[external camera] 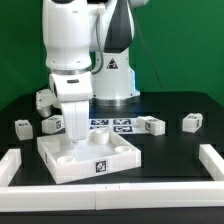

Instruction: Assemble square table

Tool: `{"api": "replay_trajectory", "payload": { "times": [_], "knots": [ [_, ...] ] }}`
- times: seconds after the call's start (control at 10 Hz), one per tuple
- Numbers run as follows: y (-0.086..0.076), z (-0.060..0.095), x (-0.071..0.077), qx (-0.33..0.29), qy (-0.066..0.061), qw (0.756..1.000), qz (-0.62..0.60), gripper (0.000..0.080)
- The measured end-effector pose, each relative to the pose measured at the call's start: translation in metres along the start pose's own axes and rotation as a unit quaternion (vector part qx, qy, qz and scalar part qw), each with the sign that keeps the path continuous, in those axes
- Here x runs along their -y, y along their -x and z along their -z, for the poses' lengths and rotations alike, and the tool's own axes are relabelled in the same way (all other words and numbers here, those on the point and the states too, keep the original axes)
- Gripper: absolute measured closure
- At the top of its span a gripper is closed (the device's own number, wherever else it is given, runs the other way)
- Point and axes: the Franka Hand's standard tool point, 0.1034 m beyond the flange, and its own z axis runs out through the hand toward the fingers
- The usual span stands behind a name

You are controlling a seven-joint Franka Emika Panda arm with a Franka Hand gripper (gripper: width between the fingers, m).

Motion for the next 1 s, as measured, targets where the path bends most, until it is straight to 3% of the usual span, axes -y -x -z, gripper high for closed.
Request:
{"api": "replay_trajectory", "payload": {
  "times": [0.1, 0.3, 0.8, 0.9, 1.0],
  "knots": [
    [0.000, 0.000, 0.000, 0.000, 0.000, 1.000, 0.000, 0.0693],
    [0.001, 0.001, -0.002, 0.001, 0.004, 1.000, -0.002, 0.0735],
    [0.001, 0.001, -0.002, 0.001, 0.004, 1.000, -0.002, 0.0735],
    [-0.003, 0.001, -0.004, 0.001, 0.004, 1.000, -0.022, 0.0735],
    [-0.022, 0.003, -0.012, -0.001, 0.006, 0.999, -0.047, 0.0735]
  ]
}}
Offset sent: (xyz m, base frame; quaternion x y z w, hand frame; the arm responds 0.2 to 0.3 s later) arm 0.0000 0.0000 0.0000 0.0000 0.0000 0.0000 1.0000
